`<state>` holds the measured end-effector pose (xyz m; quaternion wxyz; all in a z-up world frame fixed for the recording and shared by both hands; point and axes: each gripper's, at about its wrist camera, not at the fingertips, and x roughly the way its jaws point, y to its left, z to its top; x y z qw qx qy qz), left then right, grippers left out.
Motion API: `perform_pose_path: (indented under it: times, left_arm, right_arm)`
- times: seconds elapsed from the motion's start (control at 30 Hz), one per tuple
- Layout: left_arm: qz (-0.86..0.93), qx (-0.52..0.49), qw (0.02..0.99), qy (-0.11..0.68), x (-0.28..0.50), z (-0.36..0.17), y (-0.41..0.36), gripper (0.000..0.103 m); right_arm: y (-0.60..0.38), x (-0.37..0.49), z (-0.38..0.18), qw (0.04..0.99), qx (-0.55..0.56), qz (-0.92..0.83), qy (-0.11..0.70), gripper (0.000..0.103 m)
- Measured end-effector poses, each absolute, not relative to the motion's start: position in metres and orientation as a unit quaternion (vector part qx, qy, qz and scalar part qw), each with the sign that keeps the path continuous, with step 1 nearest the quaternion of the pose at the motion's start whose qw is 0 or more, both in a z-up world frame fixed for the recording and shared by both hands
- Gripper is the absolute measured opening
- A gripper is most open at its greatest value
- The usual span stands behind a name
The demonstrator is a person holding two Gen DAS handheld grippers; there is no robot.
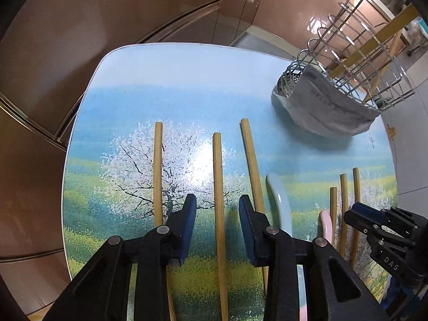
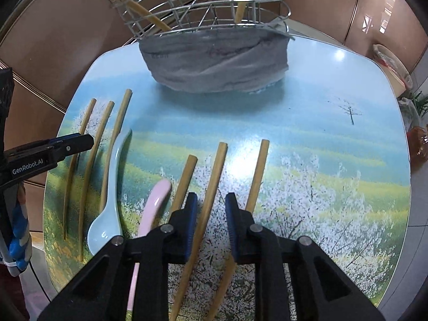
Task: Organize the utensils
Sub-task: 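Lower the left tool onto another chopstick while the right tool grasps one too, then lift both held chopsticks and carry them above the wire holder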
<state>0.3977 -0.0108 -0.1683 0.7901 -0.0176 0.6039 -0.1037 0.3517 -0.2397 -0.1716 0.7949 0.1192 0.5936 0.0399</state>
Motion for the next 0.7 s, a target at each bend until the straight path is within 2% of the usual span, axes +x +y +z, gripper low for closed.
perform_pose_path:
  times: [0.2, 0.5, 0.57, 0.63, 0.7]
  left_arm:
    - [-0.096, -0.016, 0.786, 0.611, 0.401, -0.176, -0.008, 0.025]
    - [-0.083, 0.0, 0.783, 0.616, 0.402, -0.183, -0.018, 0.018]
    - [-0.079, 0.011, 0.784, 0.615, 0.4, -0.182, -0.022, 0.015]
    - [-0.079, 0.017, 0.784, 0.616, 0.4, -0.183, -0.024, 0.007]
    - [-0.081, 0.017, 0.783, 0.616, 0.399, -0.182, -0.028, 0.006]
  right_arm:
    - [-0.228, 0.356, -0.175, 0.792, 0.1, 0.028, 0.602, 0.009]
    - [-0.202, 0.364, -0.18, 0.79, 0.087, 0.002, 0.606, 0.007]
    - [-0.199, 0.363, -0.181, 0.791, 0.087, -0.005, 0.605, 0.007]
    - [-0.194, 0.362, -0.181, 0.792, 0.088, -0.012, 0.604, 0.006]
    - [-0.195, 0.359, -0.18, 0.793, 0.092, -0.019, 0.602, 0.006]
